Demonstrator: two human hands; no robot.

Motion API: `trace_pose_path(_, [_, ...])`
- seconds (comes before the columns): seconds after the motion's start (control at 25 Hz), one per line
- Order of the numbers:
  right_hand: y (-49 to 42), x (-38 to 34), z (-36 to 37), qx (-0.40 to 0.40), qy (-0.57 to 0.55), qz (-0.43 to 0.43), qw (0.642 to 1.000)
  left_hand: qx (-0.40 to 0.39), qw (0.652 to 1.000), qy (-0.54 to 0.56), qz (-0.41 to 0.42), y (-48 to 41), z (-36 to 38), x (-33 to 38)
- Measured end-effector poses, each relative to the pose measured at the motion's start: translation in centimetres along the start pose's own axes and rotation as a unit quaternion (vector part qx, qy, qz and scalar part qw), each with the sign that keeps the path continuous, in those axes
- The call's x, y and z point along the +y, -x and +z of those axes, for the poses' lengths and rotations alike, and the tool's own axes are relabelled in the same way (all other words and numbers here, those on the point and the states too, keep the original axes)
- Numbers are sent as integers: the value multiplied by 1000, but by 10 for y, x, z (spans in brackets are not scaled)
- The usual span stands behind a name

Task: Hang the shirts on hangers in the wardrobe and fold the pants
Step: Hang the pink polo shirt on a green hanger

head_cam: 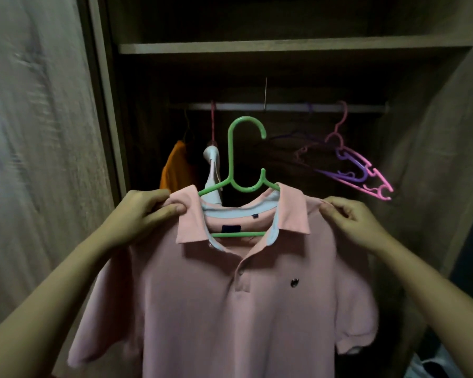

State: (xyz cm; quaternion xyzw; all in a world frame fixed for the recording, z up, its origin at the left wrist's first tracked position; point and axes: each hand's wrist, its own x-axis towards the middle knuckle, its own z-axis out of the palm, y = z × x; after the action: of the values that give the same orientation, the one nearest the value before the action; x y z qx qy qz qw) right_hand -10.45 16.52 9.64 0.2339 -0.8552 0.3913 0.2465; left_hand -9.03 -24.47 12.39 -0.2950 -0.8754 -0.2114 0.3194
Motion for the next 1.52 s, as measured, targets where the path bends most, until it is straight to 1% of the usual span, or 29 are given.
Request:
trace_pose_path(0.08, [3, 1, -9, -20, 16, 20, 999, 6, 1000, 16, -11, 3, -4, -1])
trace_pose_path(0.16, [3, 0, -17, -62, 49, 33, 996, 2, 1000, 21, -16, 6, -4, -2])
trace_pose_path(0.24, [0, -7, -16, -99, 78, 18, 992, 14, 1000, 13, -20, 8, 1, -3])
trace_pose_path(0.32, [-6, -17, -7, -106, 86, -4, 991, 32, 999, 4, -21, 5, 3, -1])
trace_pose_path(0.4, [-12, -17, 1, -77, 74, -19, 994, 34, 999, 13, -24, 3, -2, 0])
trace_pose_path(0.44, [-15, -15, 1, -58, 64, -16, 996, 14, 999, 27, -24, 3, -7, -1])
trace_pose_path(0.56, [-18, -17, -9, -30, 34, 4, 999, -102, 991, 82, -40, 6, -18, -5])
trace_pose_path(0.6, [-18, -22, -11, -29, 36, 10, 999, -116, 985, 113, -57, 8, -17, -8])
trace_pose_path(0.68, [-21, -26, -15, -26, 65, 19, 997, -96, 978, 168, -79, 12, -9, -10])
trace_pose_path(0.8, [-26, -29, -14, -9, 127, 44, 991, -29, 977, 188, -101, 15, 5, -5])
trace_pose_path(0.84, [-29, -30, -13, 11, 159, 63, 985, -12, 974, 196, -111, 15, 8, -1])
trace_pose_path(0.88, [-30, -36, -10, 51, 174, 66, 981, 3, 973, 198, -122, 15, 12, 4])
trace_pose_path(0.96, [-30, -49, 3, 159, 134, 32, 978, 32, 976, 165, -139, 16, 21, 19])
trace_pose_path(1.0, [-27, -60, 15, 162, 100, 21, 981, 49, 979, 137, -142, 17, 27, 28])
trace_pose_path(1.04, [-25, -75, 31, 107, 67, 53, 991, 67, 981, 108, -145, 17, 32, 39])
trace_pose_path(1.08, [-28, -86, 47, 25, 5, 116, 993, 81, 983, 81, -146, 14, 37, 50])
trace_pose_path(1.12, [-33, -96, 60, -34, -89, 196, 976, 90, 983, 54, -148, 11, 41, 62])
trace_pose_path(1.16, [-40, -100, 71, -51, -173, 251, 951, 94, 984, 23, -151, 6, 46, 74])
trace_pose_path(1.2, [-49, -102, 80, -39, -212, 269, 939, 92, 983, -10, -161, 1, 51, 85])
trace_pose_path(1.24, [-60, -105, 86, -6, -216, 270, 938, 87, 979, -43, -181, -6, 57, 97])
trace_pose_path(1.32, [-77, -108, 91, 50, -183, 286, 939, 56, 969, -95, -221, -20, 68, 119])
trace_pose_path(1.36, [-84, -106, 94, 68, -179, 289, 938, 37, 970, -86, -224, -26, 71, 130])
trace_pose_path(1.4, [-90, -106, 94, 82, -183, 290, 936, 17, 974, -45, -222, -31, 70, 138])
trace_pose_path(1.44, [-97, -101, 93, 94, -188, 287, 935, 1, 973, 21, -229, -36, 64, 144])
trace_pose_path(1.48, [-103, -96, 90, 105, -207, 283, 931, 3, 967, 81, -243, -41, 59, 143])
trace_pose_path(1.52, [-109, -93, 84, 109, -240, 275, 925, 20, 961, 105, -256, -48, 57, 135])
